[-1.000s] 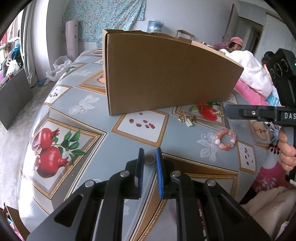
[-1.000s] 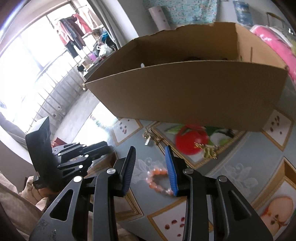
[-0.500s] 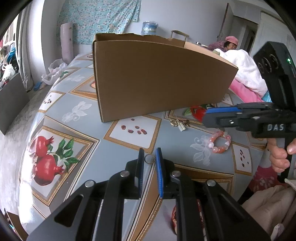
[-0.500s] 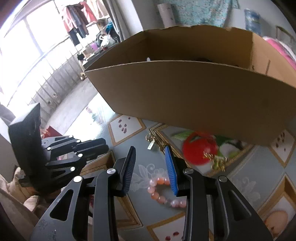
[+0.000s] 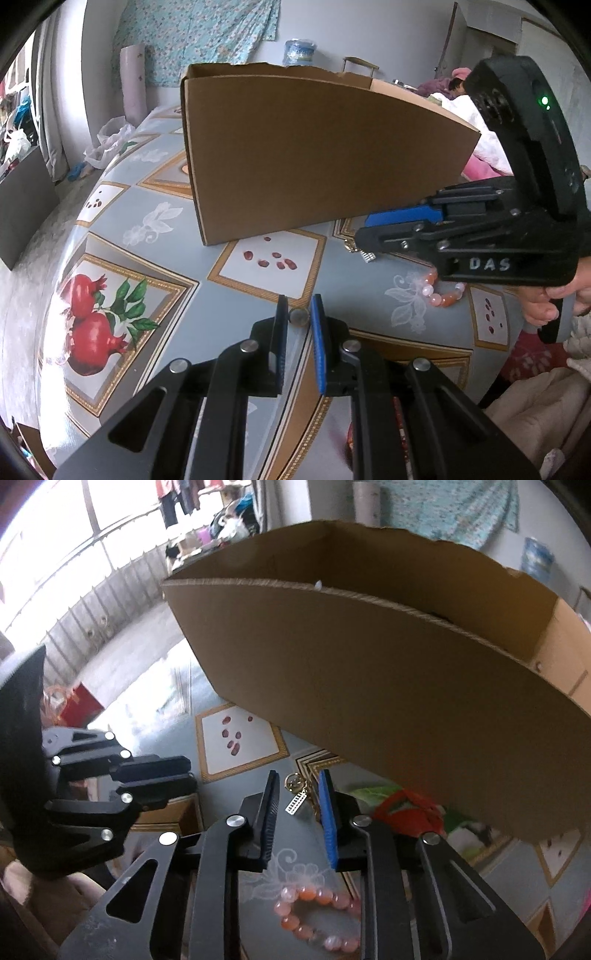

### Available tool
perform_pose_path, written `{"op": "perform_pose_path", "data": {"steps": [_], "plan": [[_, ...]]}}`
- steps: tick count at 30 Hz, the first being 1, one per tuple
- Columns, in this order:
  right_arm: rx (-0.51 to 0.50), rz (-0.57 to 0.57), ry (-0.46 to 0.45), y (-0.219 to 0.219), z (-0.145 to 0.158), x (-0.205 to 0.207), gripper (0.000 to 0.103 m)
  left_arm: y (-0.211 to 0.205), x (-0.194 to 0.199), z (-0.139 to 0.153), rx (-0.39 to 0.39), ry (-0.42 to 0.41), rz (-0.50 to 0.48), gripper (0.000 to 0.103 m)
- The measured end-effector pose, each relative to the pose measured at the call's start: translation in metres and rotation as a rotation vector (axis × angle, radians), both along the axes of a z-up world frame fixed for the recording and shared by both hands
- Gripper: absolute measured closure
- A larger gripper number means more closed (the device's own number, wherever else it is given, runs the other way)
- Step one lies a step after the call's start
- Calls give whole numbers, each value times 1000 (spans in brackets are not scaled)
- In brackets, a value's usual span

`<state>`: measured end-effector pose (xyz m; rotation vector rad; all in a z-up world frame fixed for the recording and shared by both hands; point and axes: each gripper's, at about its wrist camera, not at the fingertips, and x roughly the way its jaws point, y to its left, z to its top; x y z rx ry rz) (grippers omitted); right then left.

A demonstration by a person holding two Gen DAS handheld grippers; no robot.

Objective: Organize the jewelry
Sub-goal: 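Move the right tool to the small gold ring and close on it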

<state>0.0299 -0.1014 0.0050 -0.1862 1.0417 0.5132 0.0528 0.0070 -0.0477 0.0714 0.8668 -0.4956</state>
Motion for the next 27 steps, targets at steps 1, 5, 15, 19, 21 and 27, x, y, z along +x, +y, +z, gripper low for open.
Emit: {"op": "perform_pose_path", "data": {"steps": [1, 5, 15, 19, 21, 27], "plan": [[-28, 6, 11, 2, -4, 1, 98, 0, 0, 0, 1, 1, 2, 91], [-44, 10, 14, 1, 0, -4, 103, 1, 0, -1, 0, 5, 8, 91], [-58, -84, 28, -31, 13, -17, 103, 1, -1, -1, -3, 9, 11, 91], [4, -97, 17, -48, 28, -24, 103, 1, -1, -2, -3, 9, 12, 91], [31, -97, 9, -50, 36, -26, 103, 1, -1, -2, -5, 9, 12, 91], [-60, -108, 10, -48, 33, -22, 86, 1, -1, -2, -6, 10, 12, 91]]}}
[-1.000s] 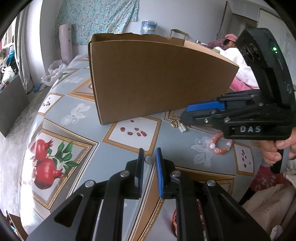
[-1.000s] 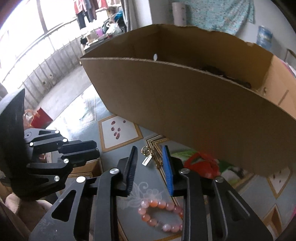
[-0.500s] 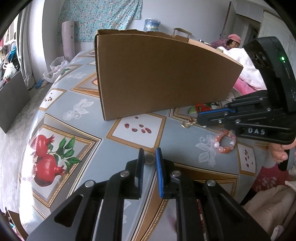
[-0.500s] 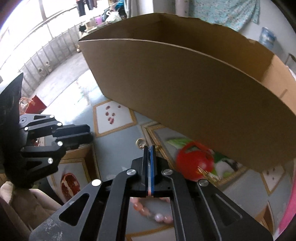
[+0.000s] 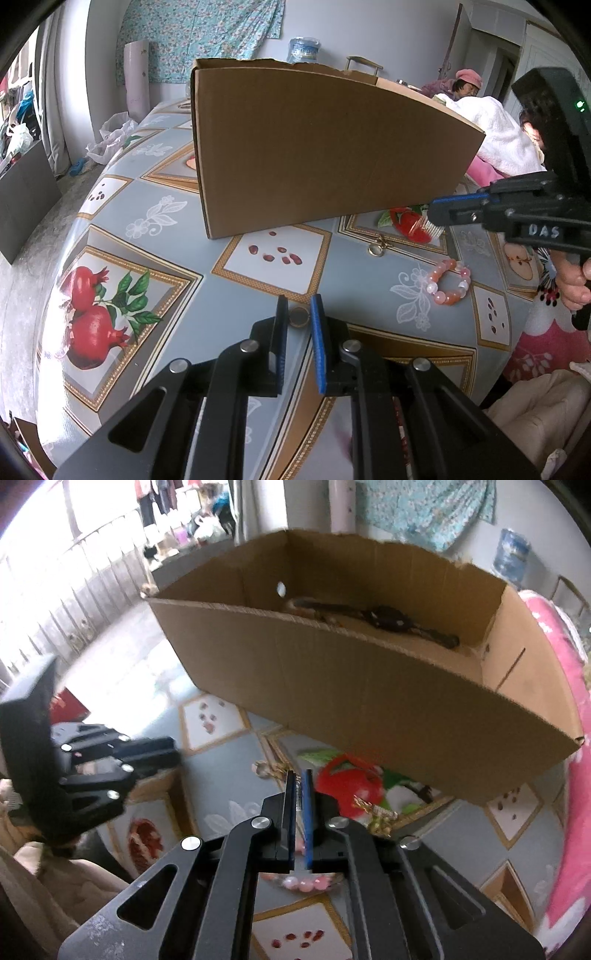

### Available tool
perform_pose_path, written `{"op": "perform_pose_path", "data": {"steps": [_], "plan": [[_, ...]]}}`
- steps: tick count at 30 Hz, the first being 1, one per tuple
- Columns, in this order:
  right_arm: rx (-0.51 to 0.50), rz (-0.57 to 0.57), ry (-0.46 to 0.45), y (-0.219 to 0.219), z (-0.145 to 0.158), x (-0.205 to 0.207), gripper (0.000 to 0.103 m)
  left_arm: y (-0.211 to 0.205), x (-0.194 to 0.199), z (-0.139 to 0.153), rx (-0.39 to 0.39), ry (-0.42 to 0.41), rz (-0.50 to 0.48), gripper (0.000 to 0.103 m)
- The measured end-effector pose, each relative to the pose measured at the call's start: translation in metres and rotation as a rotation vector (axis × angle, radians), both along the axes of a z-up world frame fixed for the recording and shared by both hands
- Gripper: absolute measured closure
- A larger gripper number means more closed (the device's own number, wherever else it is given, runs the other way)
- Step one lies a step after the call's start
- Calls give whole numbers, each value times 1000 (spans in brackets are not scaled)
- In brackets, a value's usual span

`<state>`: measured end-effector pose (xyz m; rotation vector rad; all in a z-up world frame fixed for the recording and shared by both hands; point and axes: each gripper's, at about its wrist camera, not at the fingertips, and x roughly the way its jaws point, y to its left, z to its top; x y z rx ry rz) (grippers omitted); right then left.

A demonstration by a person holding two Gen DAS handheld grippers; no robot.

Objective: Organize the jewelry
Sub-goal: 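Move the right tool to the small gold ring and close on it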

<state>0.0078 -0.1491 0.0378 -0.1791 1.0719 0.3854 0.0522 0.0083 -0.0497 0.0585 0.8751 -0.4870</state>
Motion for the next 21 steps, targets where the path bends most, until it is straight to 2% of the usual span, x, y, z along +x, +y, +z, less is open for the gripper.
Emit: {"op": "perform_pose_path", "data": {"steps": [1, 2, 9, 21], "plan": [[-5, -5, -5, -1, 0, 0, 75, 0, 0, 0, -1, 0, 1, 91], [3, -4, -11, -1, 1, 0, 73, 0, -1, 0, -1, 1, 1, 91], [106, 92, 6, 33, -4, 6, 72, 0, -1, 0, -3, 2, 1, 91], [81, 108, 74, 48, -35, 25, 89, 0, -1, 0, -4, 4, 1, 91]]}}
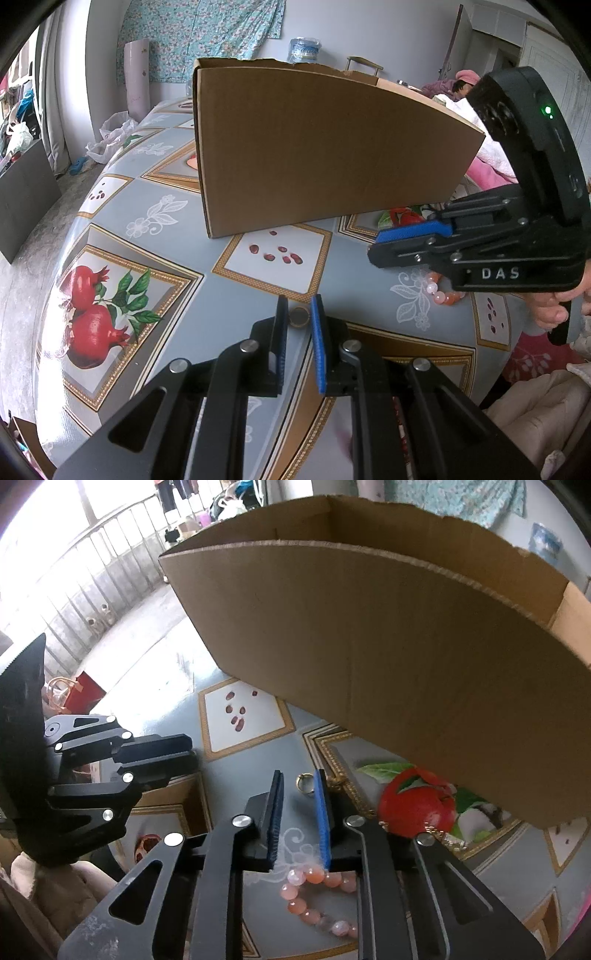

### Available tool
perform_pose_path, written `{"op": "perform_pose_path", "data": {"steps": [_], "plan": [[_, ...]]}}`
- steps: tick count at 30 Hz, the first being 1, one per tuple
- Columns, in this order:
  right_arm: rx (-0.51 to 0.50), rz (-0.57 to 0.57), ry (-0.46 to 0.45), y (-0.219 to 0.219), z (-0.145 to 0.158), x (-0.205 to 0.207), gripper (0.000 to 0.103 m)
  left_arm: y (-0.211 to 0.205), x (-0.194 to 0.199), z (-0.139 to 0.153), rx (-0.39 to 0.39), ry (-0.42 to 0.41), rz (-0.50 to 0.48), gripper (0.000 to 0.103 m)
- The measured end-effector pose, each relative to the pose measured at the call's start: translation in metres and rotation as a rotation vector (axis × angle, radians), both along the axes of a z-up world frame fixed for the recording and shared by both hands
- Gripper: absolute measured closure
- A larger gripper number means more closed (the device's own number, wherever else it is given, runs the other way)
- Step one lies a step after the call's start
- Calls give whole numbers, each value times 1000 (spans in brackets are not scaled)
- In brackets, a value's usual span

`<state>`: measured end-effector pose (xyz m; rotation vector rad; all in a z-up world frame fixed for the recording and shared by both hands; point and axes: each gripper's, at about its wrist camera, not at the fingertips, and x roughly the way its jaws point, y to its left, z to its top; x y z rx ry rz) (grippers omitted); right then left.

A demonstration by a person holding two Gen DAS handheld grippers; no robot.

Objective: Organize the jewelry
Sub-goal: 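Move the right tool to the small gold ring and close on it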

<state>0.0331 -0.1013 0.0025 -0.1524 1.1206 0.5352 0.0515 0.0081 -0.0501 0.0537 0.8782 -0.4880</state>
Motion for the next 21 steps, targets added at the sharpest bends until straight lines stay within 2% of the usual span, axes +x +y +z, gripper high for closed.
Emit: {"op": "perform_pose_path", "data": {"steps": [4, 10, 21], "plan": [[26, 23, 9, 6, 0, -3, 89, 0, 0, 0, -1, 1, 1, 91], [7, 8, -17, 5, 4, -2, 89, 0, 0, 0, -1, 1, 1, 91], [-53, 76, -56, 26, 1, -5, 89, 0, 0, 0, 0, 1, 1, 91]]}}
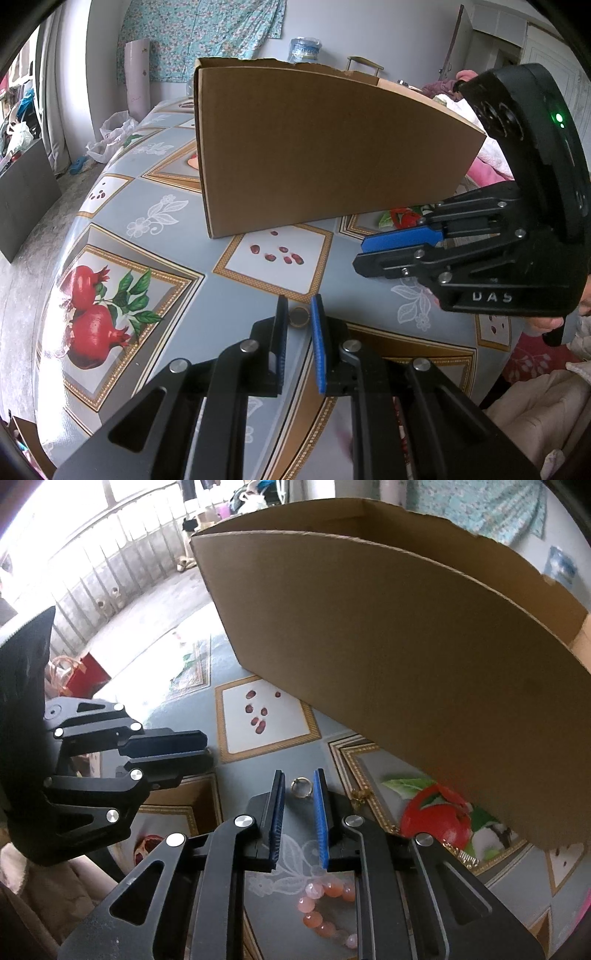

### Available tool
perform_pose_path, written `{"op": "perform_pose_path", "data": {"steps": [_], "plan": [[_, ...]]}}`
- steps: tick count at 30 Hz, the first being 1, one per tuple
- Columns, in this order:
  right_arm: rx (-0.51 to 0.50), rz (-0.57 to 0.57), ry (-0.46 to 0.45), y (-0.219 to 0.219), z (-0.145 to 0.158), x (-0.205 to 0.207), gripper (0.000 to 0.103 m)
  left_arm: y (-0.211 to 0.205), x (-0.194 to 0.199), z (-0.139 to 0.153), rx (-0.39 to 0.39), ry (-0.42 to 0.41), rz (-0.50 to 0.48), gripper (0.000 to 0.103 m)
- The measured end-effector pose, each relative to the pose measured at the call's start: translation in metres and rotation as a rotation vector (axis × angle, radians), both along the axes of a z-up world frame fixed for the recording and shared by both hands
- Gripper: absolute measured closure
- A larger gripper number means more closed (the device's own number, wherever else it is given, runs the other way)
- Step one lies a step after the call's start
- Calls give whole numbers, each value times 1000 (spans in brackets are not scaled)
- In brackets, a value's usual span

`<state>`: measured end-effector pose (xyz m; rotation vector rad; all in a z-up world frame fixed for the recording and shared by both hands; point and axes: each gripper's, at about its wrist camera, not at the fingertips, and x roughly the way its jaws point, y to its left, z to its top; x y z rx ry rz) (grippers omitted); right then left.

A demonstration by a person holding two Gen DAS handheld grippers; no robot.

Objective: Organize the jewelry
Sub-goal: 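Move the right tool to the small gold ring and close on it, then carry the gold ring into the box and open the right tool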

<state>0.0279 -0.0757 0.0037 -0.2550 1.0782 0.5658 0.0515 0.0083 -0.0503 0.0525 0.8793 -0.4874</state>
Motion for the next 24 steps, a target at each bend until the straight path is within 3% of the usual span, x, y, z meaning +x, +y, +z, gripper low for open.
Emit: {"op": "perform_pose_path", "data": {"steps": [7, 24], "plan": [[-48, 14, -33, 10, 0, -6, 94, 0, 0, 0, -2, 0, 0, 91], [-5, -42, -75, -13, 19, -20, 95, 2, -5, 8, 1, -21, -8, 91]]}}
